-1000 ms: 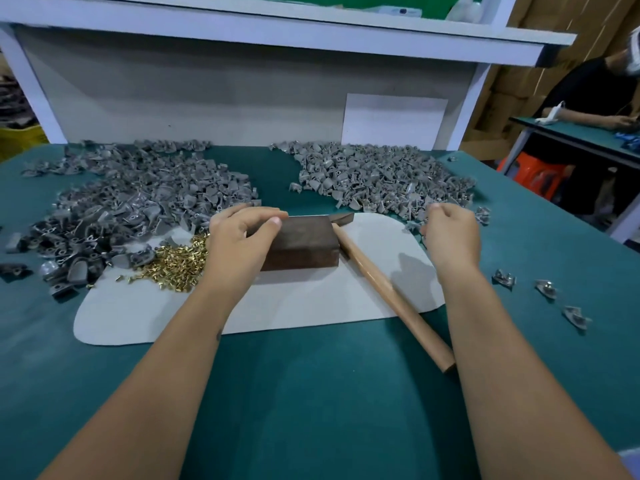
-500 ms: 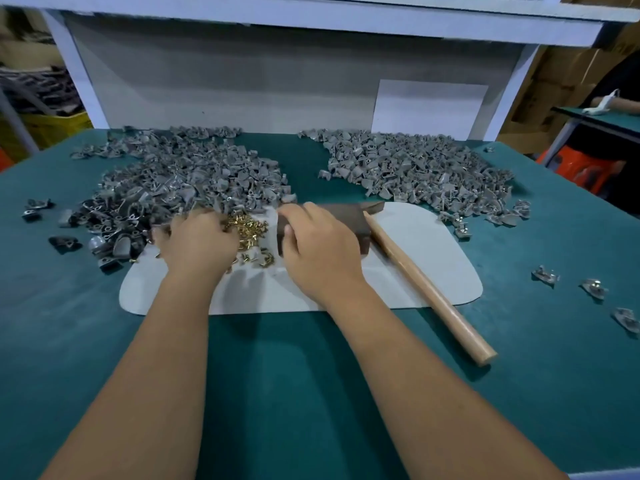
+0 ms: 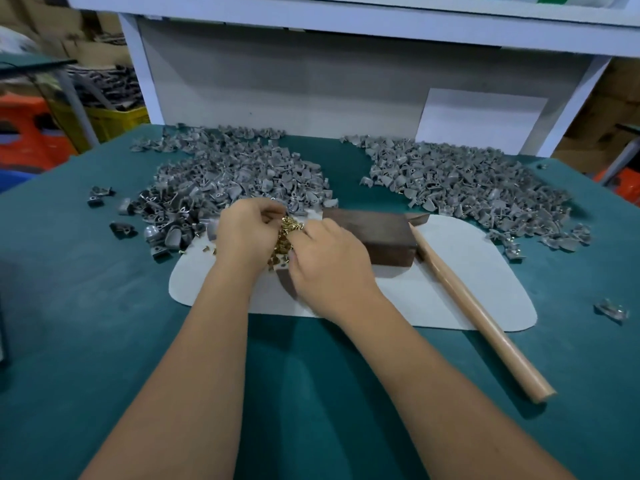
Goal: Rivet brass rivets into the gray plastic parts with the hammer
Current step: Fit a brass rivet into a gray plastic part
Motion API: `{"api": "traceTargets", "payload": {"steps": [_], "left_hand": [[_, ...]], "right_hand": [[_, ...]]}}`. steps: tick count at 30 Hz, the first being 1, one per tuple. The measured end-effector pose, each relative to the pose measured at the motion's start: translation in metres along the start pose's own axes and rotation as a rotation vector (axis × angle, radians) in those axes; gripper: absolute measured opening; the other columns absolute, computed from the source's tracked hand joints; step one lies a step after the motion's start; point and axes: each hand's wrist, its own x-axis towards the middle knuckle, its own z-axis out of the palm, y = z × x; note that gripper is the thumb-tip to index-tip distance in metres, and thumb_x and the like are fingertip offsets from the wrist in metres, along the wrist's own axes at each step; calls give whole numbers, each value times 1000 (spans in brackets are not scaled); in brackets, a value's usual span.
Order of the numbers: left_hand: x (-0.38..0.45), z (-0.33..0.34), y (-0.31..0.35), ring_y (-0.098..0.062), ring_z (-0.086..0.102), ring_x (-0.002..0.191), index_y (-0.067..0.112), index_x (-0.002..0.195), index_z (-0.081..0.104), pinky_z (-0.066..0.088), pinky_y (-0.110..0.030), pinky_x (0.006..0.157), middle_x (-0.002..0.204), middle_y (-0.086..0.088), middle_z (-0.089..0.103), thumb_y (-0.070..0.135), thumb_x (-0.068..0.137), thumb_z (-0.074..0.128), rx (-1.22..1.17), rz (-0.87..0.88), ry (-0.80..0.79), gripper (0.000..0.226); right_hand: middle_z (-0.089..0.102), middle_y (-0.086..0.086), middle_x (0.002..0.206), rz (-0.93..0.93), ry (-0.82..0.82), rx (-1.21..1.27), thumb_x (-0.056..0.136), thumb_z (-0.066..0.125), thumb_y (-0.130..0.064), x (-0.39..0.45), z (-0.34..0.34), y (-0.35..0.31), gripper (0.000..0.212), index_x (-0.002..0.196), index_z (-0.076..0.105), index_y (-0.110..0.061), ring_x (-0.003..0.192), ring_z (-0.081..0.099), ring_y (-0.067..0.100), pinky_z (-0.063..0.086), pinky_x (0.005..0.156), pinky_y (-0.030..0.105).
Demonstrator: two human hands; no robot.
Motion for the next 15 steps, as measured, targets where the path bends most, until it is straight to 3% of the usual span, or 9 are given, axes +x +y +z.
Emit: {"api": "traceTargets", "payload": {"steps": [3,5,8,10,13,15], "left_hand": [[1,-1,-1,-11,64,92,20,101,76,48,-24,85,97,3,73,8,89,66,-125,-26,38,19],[3,-4,-2,-15,67,96,18,107,74,55,-36,91,101,1,73,10,92,63,-278,-103,121,20],[7,-6,-1,-12,66,103,15,118,70,54,-33,96,110,2,71,6,95,57,-347,-149,233,28],[15,-6,2,-5,65,95,20,117,70,54,-25,85,111,5,70,-2,91,51,-334,-146,223,38],[33,-5,9,2,53,59,30,111,71,43,-15,50,116,8,69,-5,89,44,-152,-109,75,49],[42,-5,13,2,49,61,28,118,69,40,-12,50,127,3,65,-6,89,45,24,-27,-119,51]], "right_hand": [[63,5,96,22,-146,-94,84,50,-20,13,10,-14,19,92,67,-14,100,46,27,28,79,35],[63,5,94,68,-169,-110,81,50,-14,16,12,-19,18,89,67,-15,101,44,28,25,79,37],[63,7,92,91,-163,-83,78,49,-7,15,13,-19,19,89,63,-13,99,46,29,23,77,38],[65,8,91,87,-148,-65,77,51,-7,14,11,-19,16,86,63,-12,97,49,31,24,75,38],[65,6,88,100,-74,-62,75,61,-11,10,12,-18,8,83,62,-14,90,55,29,34,74,37],[64,7,89,126,-10,0,78,60,-8,9,11,-16,9,86,61,-13,89,55,29,37,73,37]]}}
